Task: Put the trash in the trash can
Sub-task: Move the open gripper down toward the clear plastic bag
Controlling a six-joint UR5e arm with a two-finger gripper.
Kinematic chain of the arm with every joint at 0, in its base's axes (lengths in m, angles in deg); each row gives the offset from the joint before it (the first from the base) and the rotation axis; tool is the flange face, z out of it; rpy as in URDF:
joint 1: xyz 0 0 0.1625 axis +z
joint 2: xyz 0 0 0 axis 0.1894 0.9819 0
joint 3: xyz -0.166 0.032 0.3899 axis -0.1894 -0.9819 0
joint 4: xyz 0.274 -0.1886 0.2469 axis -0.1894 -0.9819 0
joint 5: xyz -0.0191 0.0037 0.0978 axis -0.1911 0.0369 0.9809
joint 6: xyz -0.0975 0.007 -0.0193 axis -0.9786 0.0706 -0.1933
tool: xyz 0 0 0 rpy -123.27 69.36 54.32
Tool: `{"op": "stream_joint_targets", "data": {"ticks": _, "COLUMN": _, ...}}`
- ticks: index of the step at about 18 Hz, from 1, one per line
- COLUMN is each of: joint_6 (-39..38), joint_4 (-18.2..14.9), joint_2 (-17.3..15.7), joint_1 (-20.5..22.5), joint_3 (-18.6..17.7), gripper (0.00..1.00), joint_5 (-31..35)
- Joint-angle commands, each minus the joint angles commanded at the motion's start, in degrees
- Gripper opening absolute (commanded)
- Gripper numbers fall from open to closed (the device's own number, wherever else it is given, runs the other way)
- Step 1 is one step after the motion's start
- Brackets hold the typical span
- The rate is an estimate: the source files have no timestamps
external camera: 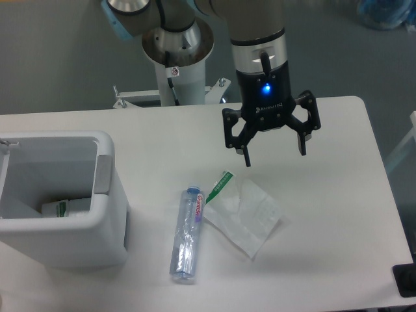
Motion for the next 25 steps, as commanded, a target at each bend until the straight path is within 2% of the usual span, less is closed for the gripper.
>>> {"op": "stream_joint_targets", "data": {"ticks": 3, "joint_6": 1.0, "joint_4": 0.0, "joint_2": 0.9, "joint_1": 0.1, "joint_3": -0.7, "gripper": 1.0, "joint_5": 0.4}}
{"op": "stream_joint_targets", "data": {"ticks": 4, "joint_6": 0.6, "joint_4": 0.8, "joint_2": 1.1, "joint_1": 0.2, "joint_3": -2.3, "gripper": 1.0, "joint_5": 0.5}}
{"op": "stream_joint_targets", "data": {"ticks": 5, "joint_6": 0.9, "joint_4": 1.9, "joint_2": 1.1, "joint_1": 0.5, "joint_3": -3.6, "gripper": 1.0, "joint_5": 0.4}}
{"op": "stream_joint_targets", "data": {"ticks": 7, "joint_6": 0.8, "joint_4": 6.2, "joint_2": 1.4, "joint_1": 1.8, "joint_3": -5.7, "gripper": 1.0, "joint_5": -0.4}}
{"op": "stream_joint_targets", "data": {"ticks": 9, "joint_6": 0.3, "joint_4": 8.3, "joint_2": 3.2, "joint_1": 1.7, "joint_3": -7.4, "gripper": 1.0, "joint_5": -0.4}}
{"op": "stream_joint_targets", "data": {"ticks": 12, "joint_6": 0.5, "joint_4": 8.4, "joint_2": 4.4, "joint_1": 1.8, "joint_3": -9.3, "gripper": 1.0, "joint_5": -1.2}}
{"op": "stream_joint_targets", "data": {"ticks": 14, "joint_6": 0.6, "joint_4": 8.1, "joint_2": 6.3, "joint_1": 2.2, "joint_3": -9.5, "gripper": 1.0, "joint_5": -3.4}}
{"op": "stream_joint_targets", "data": {"ticks": 19, "joint_6": 2.7, "joint_4": 8.1, "joint_2": 10.2, "joint_1": 3.7, "joint_3": -9.9, "gripper": 1.0, "joint_5": -3.3}}
{"op": "stream_joint_targets", "data": {"ticks": 25, "joint_6": 3.7, "joint_4": 7.1, "joint_2": 11.9, "joint_1": 6.6, "joint_3": -12.0, "gripper": 1.0, "joint_5": -6.0}}
